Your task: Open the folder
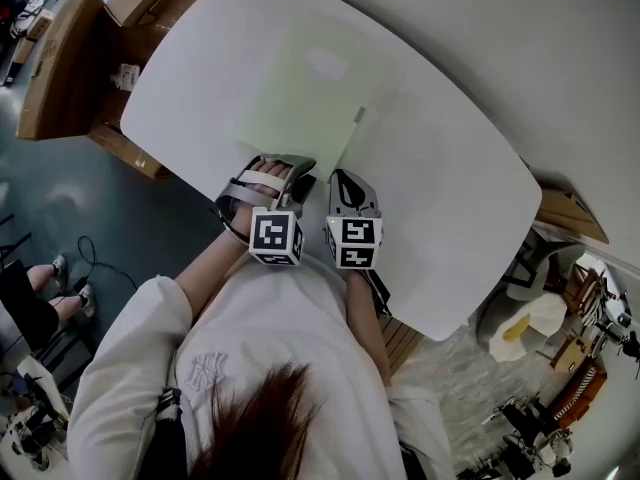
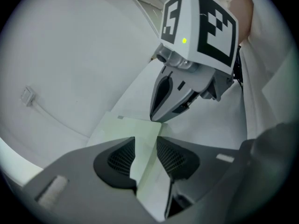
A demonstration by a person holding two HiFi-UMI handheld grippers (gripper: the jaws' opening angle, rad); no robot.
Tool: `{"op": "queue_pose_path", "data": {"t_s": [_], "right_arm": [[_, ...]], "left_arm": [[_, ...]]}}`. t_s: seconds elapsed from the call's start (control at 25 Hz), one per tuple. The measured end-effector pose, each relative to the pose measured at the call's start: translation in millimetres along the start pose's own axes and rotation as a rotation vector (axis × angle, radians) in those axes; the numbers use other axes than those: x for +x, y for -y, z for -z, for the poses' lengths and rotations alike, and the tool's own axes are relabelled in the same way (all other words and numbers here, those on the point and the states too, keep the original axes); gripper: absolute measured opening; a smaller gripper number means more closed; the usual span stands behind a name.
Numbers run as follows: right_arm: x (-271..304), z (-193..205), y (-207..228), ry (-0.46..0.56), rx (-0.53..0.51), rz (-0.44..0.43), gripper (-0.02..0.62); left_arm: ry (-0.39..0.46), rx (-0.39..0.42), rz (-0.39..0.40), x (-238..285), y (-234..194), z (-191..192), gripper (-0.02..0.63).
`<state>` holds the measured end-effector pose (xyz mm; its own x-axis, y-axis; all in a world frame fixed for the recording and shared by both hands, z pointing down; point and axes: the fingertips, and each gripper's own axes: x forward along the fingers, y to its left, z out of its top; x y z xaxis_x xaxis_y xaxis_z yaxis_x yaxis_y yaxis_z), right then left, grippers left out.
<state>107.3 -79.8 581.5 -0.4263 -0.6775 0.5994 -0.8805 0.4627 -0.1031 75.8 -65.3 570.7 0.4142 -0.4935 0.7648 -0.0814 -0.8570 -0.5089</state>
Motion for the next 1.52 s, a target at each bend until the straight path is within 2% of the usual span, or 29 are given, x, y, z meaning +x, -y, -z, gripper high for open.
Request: {"op": "queue_pose_path", "data": {"t_s": [0.28, 0.4, 0.52, 0.64, 0.72, 0.88, 1.08, 1.2, 1.32, 1.52], "right_arm": [[4, -7, -4, 0.048, -0.072, -0.043, 0.007], [5, -11, -3, 0.078, -0.037, -0.056, 0.007], [9, -11, -1, 0.086, -0.006, -0.069, 0.008], [11, -9, -1, 0.079, -0.012, -0.069, 0.007], [11, -9, -1, 0.089, 0.001, -0.067, 0.006], [10, -9, 1, 0.098, 0.022, -0.064, 0.006], [11, -10, -1, 0.086, -0.02, -0.044, 0.006], [11, -11, -3, 0.08, -0.01, -0.045, 0.006], [12, -13, -12, 0.095, 0.033, -0.097, 0.006], [12, -12, -10, 0.111, 0.054, -0.097, 0.006]], "left_arm": [[0.001, -0.013, -0.017, 0, -1, 3, 0.132], [0.0, -0.011, -0.015, 1, 1, 4, 0.132], [-0.005, 0.023, -0.005, 6, 7, 4, 0.132], [-0.008, 0.088, -0.031, 8, 9, 2, 0.132], [0.0, 0.104, -0.053, 7, 7, 1, 0.132], [0.03, 0.045, -0.063, -1, 0, -4, 0.132], [0.055, -0.022, -0.053, -5, -6, -8, 0.13], [0.06, -0.028, -0.048, -4, -4, -9, 0.13], [0.079, -0.026, -0.058, -2, -5, -15, 0.107], [0.084, 0.039, -0.068, 2, -3, -19, 0.094]]}}
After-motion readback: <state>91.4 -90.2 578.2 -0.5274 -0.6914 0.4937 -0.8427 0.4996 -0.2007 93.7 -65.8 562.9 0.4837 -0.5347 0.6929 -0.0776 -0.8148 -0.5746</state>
